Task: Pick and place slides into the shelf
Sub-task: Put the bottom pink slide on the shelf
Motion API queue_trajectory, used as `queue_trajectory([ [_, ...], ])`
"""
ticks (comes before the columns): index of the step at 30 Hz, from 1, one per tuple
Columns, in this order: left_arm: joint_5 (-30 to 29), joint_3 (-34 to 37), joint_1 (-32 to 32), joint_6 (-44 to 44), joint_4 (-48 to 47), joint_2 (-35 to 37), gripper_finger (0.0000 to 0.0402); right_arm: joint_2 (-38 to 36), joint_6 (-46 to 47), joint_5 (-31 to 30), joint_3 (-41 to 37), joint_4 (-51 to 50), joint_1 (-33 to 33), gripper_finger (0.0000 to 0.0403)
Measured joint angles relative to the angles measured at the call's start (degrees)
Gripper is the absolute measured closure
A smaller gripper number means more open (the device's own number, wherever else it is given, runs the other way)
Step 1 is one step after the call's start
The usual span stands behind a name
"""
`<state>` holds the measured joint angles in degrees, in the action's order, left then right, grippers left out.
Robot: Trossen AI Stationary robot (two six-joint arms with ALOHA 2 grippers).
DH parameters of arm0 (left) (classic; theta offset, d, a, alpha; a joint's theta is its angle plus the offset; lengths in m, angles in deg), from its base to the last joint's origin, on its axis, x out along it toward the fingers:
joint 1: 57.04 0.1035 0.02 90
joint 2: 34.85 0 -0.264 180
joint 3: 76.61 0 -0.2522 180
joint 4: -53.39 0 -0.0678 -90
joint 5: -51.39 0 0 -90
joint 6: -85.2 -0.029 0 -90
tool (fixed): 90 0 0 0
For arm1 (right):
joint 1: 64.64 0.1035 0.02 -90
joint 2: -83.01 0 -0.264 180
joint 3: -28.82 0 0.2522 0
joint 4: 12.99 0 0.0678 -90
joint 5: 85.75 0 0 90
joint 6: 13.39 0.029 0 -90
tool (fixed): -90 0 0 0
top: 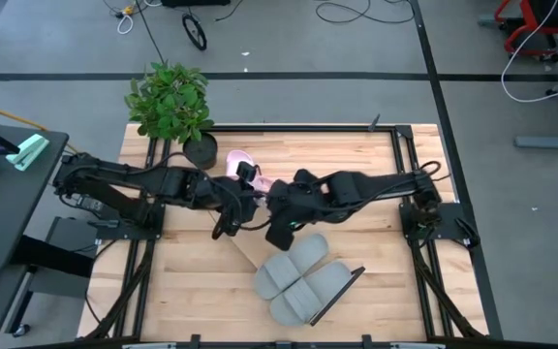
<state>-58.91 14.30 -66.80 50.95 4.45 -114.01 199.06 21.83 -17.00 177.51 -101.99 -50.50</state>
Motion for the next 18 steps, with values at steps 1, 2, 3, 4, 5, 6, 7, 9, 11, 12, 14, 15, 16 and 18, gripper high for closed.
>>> queue_trajectory([
  [1,0.93,0.00,0.00,0.01,0.04,0.02,0.0322,-0.98,0.44,-0.18,0.00,-0.45,0.04,0.0170],
  [2,2.01,0.00,0.00,0.06,0.16,0.05,0.0322,-2.02,0.71,-0.30,0.00,-1.12,0.06,0.0164],
  [3,3.16,0.00,0.00,0.17,0.41,0.06,0.0322,-3.07,1.00,-0.61,0.02,-1.81,0.06,0.0160],
  [4,4.57,0.00,0.00,0.14,0.46,0.17,0.0322,-4.16,1.20,-0.78,0.02,-2.47,0.10,0.0157],
  [5,6.23,0.00,0.00,0.10,0.28,0.46,0.0323,-5.16,1.37,-0.98,0.02,-3.03,0.33,0.0156],
  [6,8.04,0.00,0.00,0.12,0.33,0.78,0.0323,-6.18,1.71,-1.64,0.02,-3.79,0.42,0.0155],
  [7,9.73,0.00,0.00,0.14,0.71,1.07,0.0324,-7.21,2.09,-2.56,0.02,-4.59,0.57,0.0156],
  [9,11.29,0.00,-0.04,0.17,2.08,1.66,0.0324,-9.10,2.63,-4.77,0.05,-6.15,1.07,0.0159],
  [11,11.35,0.00,-0.09,0.07,3.49,2.38,0.0324,-10.65,4.05,-7.21,0.11,-7.66,1.62,0.0163],
  [12,11.36,0.00,-0.05,0.06,4.24,2.99,0.0324,-11.34,4.98,-8.40,0.11,-8.53,1.94,0.0165],
  [14,11.77,0.00,0.00,0.09,6.25,4.47,0.0325,-12.35,6.24,-10.25,0.11,-9.89,2.42,0.0170],
  [15,12.04,0.00,0.02,0.20,7.58,5.19,0.0325,-12.68,6.86,-10.97,0.11,-10.50,2.77,0.0173],
  [16,12.28,0.00,0.00,0.39,8.63,5.95,0.0325,-12.92,7.44,-11.71,0.11,-11.05,3.09,0.0175],
  [18,12.49,-0.02,-0.04,0.86,9.72,7.03,0.0327,-13.07,8.34,-12.50,0.11,-12.03,3.66,0.0180],
])
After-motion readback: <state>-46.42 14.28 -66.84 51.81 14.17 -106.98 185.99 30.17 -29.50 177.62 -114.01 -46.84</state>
